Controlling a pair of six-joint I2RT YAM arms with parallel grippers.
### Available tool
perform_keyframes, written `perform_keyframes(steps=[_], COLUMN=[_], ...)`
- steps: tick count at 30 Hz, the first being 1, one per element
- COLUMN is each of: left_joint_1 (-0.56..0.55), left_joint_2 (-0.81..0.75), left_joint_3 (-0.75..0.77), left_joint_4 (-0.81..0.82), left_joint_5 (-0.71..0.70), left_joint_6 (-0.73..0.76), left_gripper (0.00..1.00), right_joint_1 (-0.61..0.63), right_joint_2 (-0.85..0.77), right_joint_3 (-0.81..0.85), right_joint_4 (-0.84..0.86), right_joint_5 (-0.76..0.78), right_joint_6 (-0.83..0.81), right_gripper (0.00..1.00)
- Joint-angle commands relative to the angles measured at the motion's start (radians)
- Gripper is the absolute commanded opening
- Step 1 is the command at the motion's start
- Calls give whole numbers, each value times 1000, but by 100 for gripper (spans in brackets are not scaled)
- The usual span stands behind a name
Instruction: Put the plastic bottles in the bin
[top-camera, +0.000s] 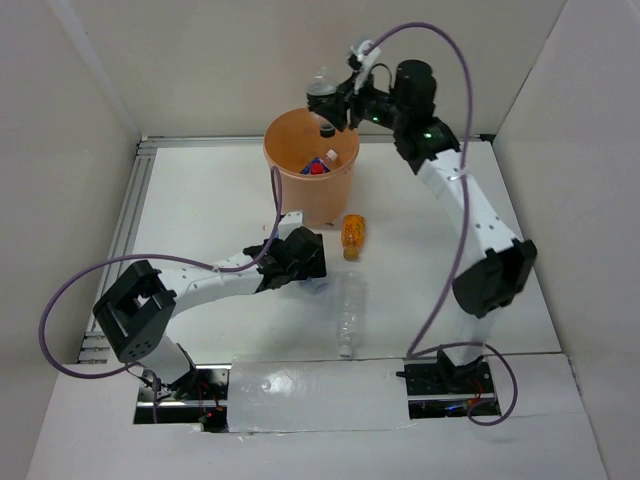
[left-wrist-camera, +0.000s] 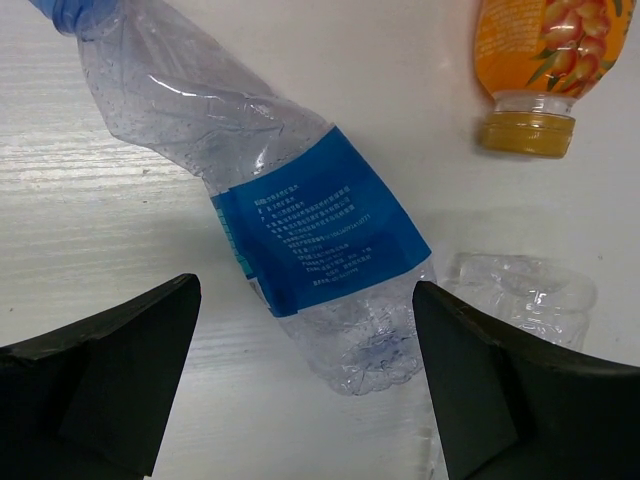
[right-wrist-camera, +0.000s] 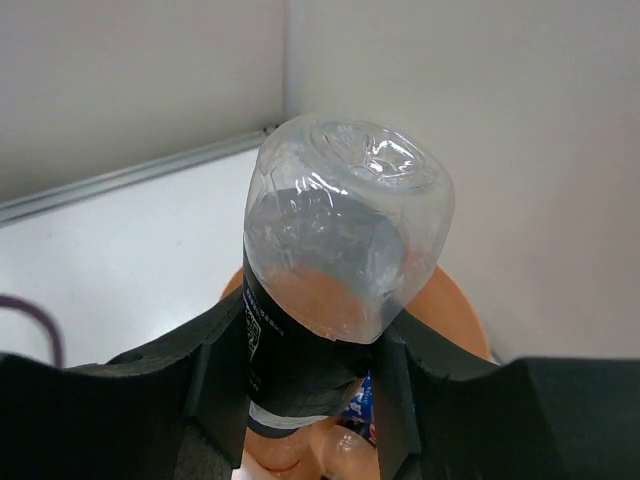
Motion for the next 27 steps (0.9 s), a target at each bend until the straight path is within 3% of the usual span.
perform_keyframes(steps=[1, 3, 9, 13, 17, 18, 19, 20, 23, 27], left_joint_1=[14, 14, 14, 14, 14, 14, 14, 14, 2, -34], left_joint_2=[1, 1, 62, 93, 133, 144, 153, 177, 196, 138], left_joint_3=[22, 22, 42, 42, 42, 51, 51, 64, 82, 29], left_joint_4=[32, 32, 32, 53, 84, 98, 98, 98, 98, 98], left_joint_5=[-3, -3, -3, 6, 28, 28, 41, 42, 61, 62], left_joint_6=[-25, -25, -25, -25, -15, -5, -5, -5, 4, 34], left_gripper=[100, 100, 100, 98, 88, 75, 75, 58, 35, 16], right_joint_1=[30, 54, 13, -44, -146, -192, -211, -225, -257, -297], right_joint_2=[173, 231, 224, 107, -51, -74, -98, -123, -212, -286], right_joint_3=[91, 122, 112, 49, -62, -121, -157, -193, -348, -523], right_joint_4=[-7, -7, -29, -43, -82, -92, -92, -118, -151, -227], right_joint_5=[97, 140, 105, 39, -39, -101, -120, -130, -157, -185], right_joint_6=[-2, -16, 10, 30, 112, 113, 122, 122, 85, 48], right_gripper=[42, 61, 99, 99, 99, 99, 99, 99, 99, 99])
